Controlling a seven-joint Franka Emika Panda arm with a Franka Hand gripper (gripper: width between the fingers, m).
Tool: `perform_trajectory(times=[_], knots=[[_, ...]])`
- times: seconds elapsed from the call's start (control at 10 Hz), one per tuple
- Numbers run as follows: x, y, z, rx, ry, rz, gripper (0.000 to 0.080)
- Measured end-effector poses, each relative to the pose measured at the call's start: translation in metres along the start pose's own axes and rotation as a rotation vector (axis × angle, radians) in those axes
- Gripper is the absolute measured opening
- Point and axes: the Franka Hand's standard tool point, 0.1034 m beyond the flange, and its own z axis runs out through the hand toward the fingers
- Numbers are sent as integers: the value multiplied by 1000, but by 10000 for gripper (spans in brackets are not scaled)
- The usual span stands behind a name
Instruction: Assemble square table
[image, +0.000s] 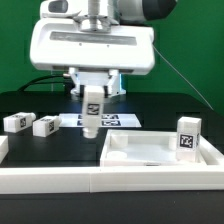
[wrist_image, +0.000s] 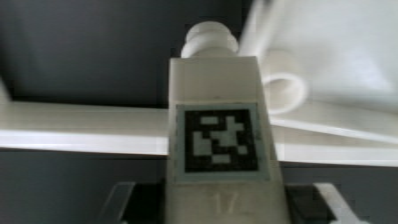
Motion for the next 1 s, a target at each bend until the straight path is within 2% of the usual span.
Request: perform_trajectory(times=[0.2,0.6,0.7,0.8,1.0], knots=[[6,-16,1,17,1,8,290],[6,-15,1,16,0,9,290],[8,-16,2,24,-6,10,290],[16,-17,5,37,-14,15,290],[30,-17,11,43,-3,18,290]])
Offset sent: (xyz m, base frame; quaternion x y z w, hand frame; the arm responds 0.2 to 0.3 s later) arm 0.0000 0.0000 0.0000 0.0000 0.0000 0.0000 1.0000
